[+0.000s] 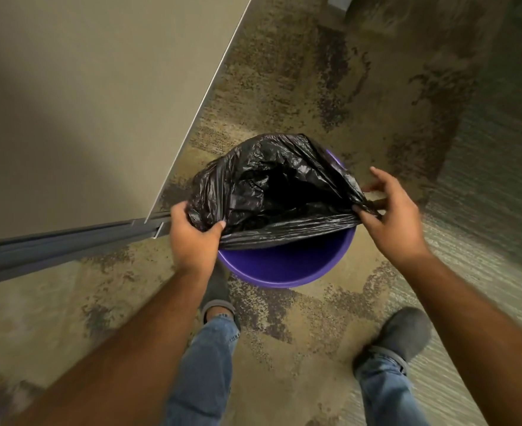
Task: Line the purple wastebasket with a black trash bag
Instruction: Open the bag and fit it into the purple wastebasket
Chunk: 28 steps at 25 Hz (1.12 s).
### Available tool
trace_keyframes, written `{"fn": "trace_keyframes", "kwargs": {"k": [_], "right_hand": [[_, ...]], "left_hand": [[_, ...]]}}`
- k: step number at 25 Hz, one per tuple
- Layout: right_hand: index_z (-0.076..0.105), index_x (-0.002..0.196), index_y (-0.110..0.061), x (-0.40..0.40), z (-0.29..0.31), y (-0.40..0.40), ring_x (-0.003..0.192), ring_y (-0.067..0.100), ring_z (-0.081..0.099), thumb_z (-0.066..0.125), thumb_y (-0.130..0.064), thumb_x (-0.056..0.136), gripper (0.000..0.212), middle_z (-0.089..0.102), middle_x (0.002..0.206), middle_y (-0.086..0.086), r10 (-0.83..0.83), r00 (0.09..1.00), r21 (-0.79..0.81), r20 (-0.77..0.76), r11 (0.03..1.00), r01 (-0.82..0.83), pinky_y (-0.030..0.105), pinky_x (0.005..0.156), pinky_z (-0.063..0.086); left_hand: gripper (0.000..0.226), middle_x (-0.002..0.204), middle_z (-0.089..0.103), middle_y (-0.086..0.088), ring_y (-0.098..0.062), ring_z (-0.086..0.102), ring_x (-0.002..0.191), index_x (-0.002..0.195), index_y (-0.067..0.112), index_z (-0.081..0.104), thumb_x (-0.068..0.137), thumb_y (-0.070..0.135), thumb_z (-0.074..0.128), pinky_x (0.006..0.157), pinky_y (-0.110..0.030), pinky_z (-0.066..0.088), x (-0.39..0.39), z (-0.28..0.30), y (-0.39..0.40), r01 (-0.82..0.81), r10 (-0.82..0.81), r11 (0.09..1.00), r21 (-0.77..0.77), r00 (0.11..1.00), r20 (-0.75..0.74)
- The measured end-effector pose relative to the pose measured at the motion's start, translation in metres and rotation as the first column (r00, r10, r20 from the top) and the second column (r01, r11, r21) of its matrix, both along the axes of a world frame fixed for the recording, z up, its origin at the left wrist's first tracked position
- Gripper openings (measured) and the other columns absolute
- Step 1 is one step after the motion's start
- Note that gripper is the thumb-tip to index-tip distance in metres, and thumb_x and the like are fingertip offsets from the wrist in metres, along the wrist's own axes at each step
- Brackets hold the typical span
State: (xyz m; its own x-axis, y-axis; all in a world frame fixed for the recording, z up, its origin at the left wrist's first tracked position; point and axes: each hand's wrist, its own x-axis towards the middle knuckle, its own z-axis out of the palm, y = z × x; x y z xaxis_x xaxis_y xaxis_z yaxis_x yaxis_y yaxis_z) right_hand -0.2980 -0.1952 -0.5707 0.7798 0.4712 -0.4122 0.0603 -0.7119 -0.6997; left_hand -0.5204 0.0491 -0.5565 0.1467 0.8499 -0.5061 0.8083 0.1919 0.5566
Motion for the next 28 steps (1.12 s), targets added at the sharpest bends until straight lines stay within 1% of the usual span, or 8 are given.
{"fn": "trace_keyframes", "kwargs": {"k": [4,8,13,16,18,23,25,28], "right_hand": [[0.052,0.104,-0.024,-0.004,-0.008,-0.009,0.082,0.014,0.067,0.075,0.005,0.092,0.039,0.065,0.093,-0.005,-0.304,0.908,0.148,-0.289,0.923,0.356,0.039,0.074,0.068],[0.057,0.079,-0.016,-0.006,-0.015,-0.020,0.073,0.005,0.071,0.069,0.018,0.089,0.037,0.075,0.077,-0.011,-0.378,0.796,0.106,-0.473,0.873,0.477,0.022,0.067,0.063],[0.075,0.087,-0.011,0.003,-0.016,-0.020,0.071,0.014,0.074,0.066,0.020,0.089,0.033,0.075,0.085,0.011,-0.276,0.853,-0.026,-0.442,0.955,0.296,0.022,0.071,0.065],[0.073,0.076,-0.017,0.006,-0.019,-0.013,0.065,0.016,0.068,0.071,0.016,0.084,0.034,0.072,0.073,0.006,-0.147,0.952,-0.138,-0.269,0.984,0.113,0.028,0.069,0.064],[0.071,0.075,-0.016,0.003,-0.020,-0.004,0.061,0.013,0.064,0.071,0.014,0.083,0.031,0.069,0.068,0.000,-0.069,0.984,-0.210,-0.166,0.977,0.033,0.020,0.060,0.058],[0.077,0.086,-0.012,-0.003,-0.019,0.009,0.070,0.014,0.074,0.062,0.018,0.091,0.034,0.077,0.084,0.007,-0.213,0.885,-0.055,-0.414,0.976,0.209,0.037,0.077,0.068],[0.078,0.096,-0.014,-0.004,-0.012,0.006,0.078,0.018,0.075,0.063,0.018,0.091,0.035,0.078,0.093,0.009,-0.221,0.857,-0.024,-0.466,0.971,0.237,0.030,0.075,0.067],[0.079,0.111,-0.019,-0.009,-0.002,-0.010,0.087,0.020,0.072,0.074,0.017,0.080,0.048,0.075,0.107,0.004,-0.111,0.949,-0.061,-0.295,0.993,0.097,0.031,0.081,0.065]], "left_hand": [[0.050,0.097,0.069,0.010,-0.005,0.070,0.088,0.121,0.018,0.055,0.084,0.001,0.083,0.078,-0.026,0.060,-0.019,-0.001,-0.018,-0.056,0.058,0.995,-0.082,0.998,0.024],[0.037,0.098,0.073,-0.002,-0.021,0.076,0.089,0.118,0.013,0.060,0.088,0.005,0.081,0.069,-0.032,0.063,-0.038,0.001,-0.033,-0.283,0.305,0.904,-0.321,0.952,0.020],[0.037,0.110,0.074,-0.020,-0.026,0.077,0.088,0.122,0.001,0.062,0.089,0.000,0.078,0.076,-0.033,0.066,-0.068,-0.004,-0.051,-0.346,0.451,0.739,-0.578,0.891,0.043],[0.034,0.117,0.071,-0.029,-0.028,0.075,0.091,0.122,-0.004,0.060,0.091,-0.006,0.073,0.076,-0.032,0.067,-0.074,-0.008,-0.065,-0.385,0.508,0.717,-0.582,0.859,0.058],[0.029,0.119,0.071,-0.029,-0.031,0.074,0.098,0.123,-0.004,0.060,0.095,-0.007,0.067,0.079,-0.032,0.067,-0.071,-0.009,-0.073,-0.399,0.530,0.729,-0.556,0.844,0.089],[0.017,0.108,0.072,-0.019,-0.022,0.074,0.085,0.119,0.005,0.061,0.103,0.000,0.057,0.079,-0.038,0.068,-0.062,-0.012,-0.074,-0.417,0.504,0.804,-0.423,0.857,0.112],[0.017,0.104,0.072,-0.020,-0.028,0.078,0.080,0.121,0.005,0.059,0.107,0.007,0.051,0.073,-0.039,0.068,-0.059,-0.011,-0.077,-0.399,0.450,0.817,-0.417,0.893,0.027],[0.018,0.103,0.075,-0.024,-0.031,0.082,0.082,0.120,0.002,0.061,0.107,0.009,0.051,0.069,-0.039,0.068,-0.053,-0.007,-0.092,-0.485,0.535,0.699,-0.526,0.842,-0.065]]}}
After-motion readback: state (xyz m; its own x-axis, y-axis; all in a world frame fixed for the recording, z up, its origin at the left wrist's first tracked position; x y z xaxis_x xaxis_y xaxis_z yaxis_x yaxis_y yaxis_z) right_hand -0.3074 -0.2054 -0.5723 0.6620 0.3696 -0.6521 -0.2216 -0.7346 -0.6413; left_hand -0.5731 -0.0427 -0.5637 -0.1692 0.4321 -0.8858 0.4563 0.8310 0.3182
